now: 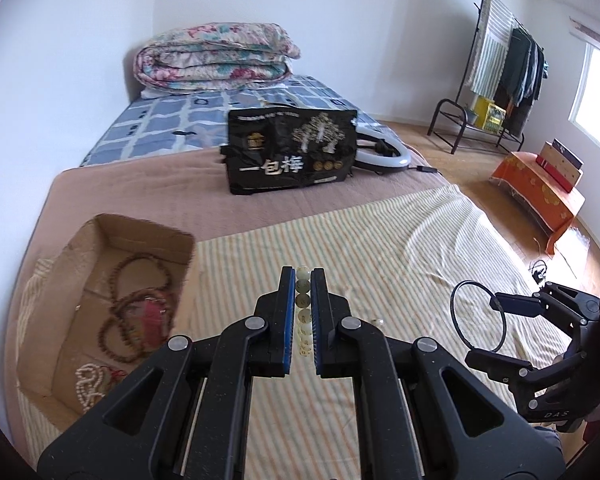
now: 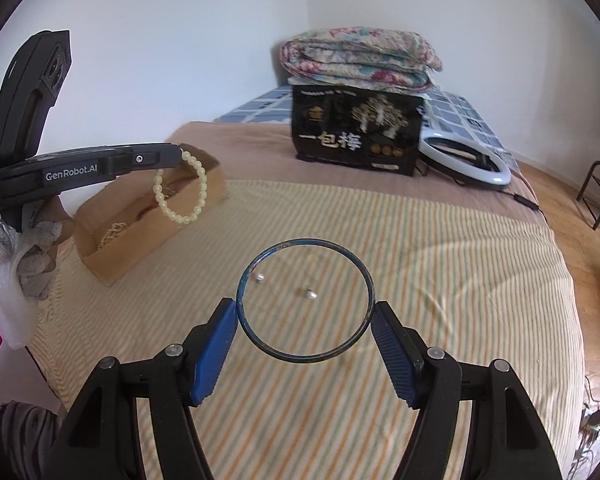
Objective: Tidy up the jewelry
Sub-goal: 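Lift the bracelet and bangle and carry both over the cardboard box, then open the right gripper dropping the bangle while the left gripper releases the bracelet into the box, then move both tools back over the small pearl earrings on the bed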
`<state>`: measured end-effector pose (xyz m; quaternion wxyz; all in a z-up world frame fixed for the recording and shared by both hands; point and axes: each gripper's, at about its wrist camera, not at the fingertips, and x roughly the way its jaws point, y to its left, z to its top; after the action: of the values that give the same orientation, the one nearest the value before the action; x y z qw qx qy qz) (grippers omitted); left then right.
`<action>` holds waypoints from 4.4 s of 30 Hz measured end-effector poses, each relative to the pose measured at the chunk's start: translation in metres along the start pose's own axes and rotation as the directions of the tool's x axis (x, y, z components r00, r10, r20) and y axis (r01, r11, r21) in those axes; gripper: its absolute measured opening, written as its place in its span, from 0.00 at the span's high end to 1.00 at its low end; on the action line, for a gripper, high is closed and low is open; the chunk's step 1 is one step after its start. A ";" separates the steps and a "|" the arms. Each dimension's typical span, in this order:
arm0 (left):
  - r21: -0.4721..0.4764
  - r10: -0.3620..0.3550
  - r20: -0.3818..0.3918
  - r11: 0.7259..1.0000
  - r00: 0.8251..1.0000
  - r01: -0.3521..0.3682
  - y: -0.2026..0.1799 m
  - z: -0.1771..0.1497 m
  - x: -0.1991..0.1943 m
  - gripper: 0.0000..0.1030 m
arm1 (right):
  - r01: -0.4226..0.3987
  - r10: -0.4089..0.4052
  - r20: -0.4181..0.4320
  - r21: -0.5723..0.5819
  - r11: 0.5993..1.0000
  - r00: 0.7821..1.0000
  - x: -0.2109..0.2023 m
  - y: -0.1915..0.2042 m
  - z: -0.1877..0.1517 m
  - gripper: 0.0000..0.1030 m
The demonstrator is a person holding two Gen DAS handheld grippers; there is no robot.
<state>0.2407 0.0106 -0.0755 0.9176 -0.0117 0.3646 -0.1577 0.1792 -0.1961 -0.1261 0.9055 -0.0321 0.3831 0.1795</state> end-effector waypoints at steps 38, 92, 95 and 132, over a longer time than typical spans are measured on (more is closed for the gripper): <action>-0.122 0.259 0.039 0.960 0.965 -0.252 0.171 -0.049 -0.073 0.95 | -0.153 0.157 0.016 -0.148 0.977 0.987 0.083 0.170 0.111 0.31; -0.133 0.296 0.026 0.948 0.955 -0.290 0.186 -0.067 -0.054 0.63 | -0.114 0.116 0.005 -0.145 0.983 0.993 0.148 0.195 0.157 0.09; -0.132 0.294 0.025 0.948 0.955 -0.289 0.184 -0.067 -0.054 0.63 | -0.112 0.115 0.009 -0.145 0.983 0.993 0.145 0.195 0.157 0.09; -0.087 0.228 0.037 0.971 0.973 -0.224 0.098 -0.049 -0.046 0.63 | -0.052 0.058 0.093 -0.064 0.997 0.994 0.067 0.082 0.130 0.03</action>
<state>0.2037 0.1223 -0.0943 0.9366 -0.0115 0.3483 -0.0368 0.2820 -0.0744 -0.0755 0.9159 -0.0407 0.3349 0.2175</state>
